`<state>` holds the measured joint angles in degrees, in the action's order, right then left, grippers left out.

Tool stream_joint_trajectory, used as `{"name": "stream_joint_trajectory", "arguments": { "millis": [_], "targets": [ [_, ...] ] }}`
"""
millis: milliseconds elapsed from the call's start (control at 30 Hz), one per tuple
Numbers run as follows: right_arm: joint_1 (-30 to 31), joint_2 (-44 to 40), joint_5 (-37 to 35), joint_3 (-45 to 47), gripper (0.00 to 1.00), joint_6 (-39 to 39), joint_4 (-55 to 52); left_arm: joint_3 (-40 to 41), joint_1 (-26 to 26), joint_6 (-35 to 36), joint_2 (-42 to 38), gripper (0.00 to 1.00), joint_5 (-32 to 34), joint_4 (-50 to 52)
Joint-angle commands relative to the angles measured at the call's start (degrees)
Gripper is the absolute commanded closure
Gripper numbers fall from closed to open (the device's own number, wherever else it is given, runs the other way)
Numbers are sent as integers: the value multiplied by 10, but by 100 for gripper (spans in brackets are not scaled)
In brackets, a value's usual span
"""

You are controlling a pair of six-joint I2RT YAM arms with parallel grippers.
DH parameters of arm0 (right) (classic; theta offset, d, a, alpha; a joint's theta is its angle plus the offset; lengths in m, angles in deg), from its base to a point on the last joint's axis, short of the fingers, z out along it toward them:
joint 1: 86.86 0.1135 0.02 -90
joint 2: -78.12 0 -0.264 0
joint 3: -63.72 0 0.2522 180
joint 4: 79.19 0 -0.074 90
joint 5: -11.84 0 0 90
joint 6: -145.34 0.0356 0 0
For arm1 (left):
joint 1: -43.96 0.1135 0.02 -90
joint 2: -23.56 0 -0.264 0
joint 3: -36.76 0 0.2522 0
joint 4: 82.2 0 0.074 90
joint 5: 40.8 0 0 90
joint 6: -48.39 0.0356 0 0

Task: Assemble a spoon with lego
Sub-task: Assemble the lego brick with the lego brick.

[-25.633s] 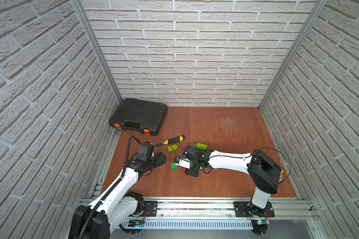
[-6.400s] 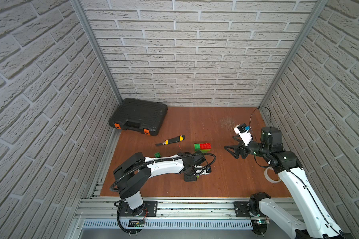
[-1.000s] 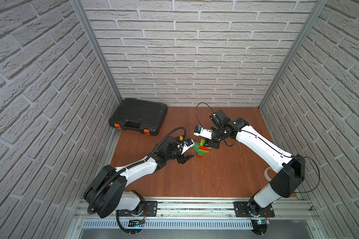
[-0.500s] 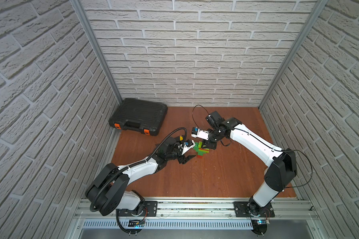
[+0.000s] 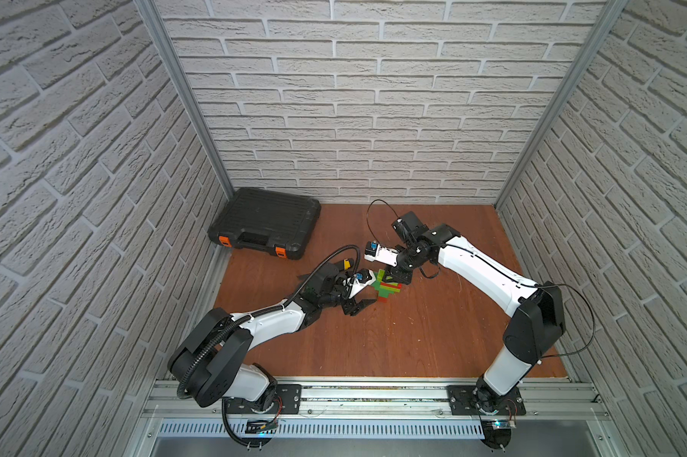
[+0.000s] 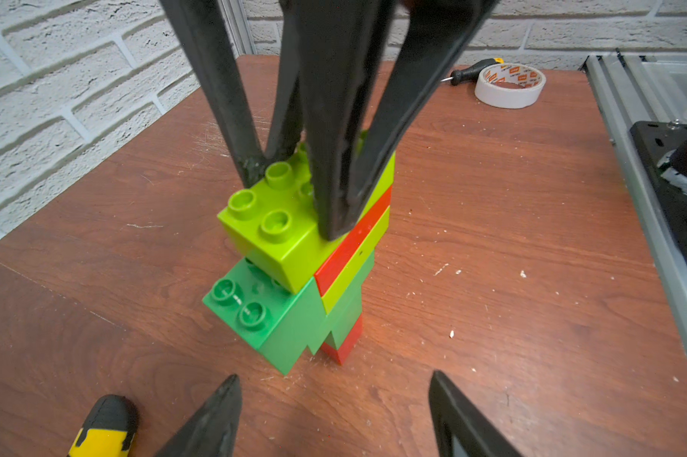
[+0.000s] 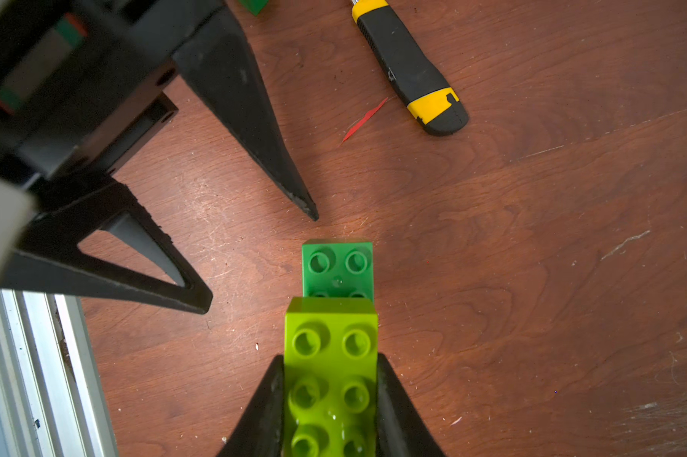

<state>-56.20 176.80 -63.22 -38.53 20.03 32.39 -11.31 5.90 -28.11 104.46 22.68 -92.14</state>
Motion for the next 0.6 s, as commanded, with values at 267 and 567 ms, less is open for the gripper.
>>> {"name": "stream_joint_trajectory", "arguments": {
  "millis": [267,567],
  "targets": [
    [2,10,-15,4,89,-4,3,-8,-4,9,4,26,-13,-31],
    [3,-5,15,-5,89,3,-5,-12,-3,14,2,26,-8,-15]
  ]
}}
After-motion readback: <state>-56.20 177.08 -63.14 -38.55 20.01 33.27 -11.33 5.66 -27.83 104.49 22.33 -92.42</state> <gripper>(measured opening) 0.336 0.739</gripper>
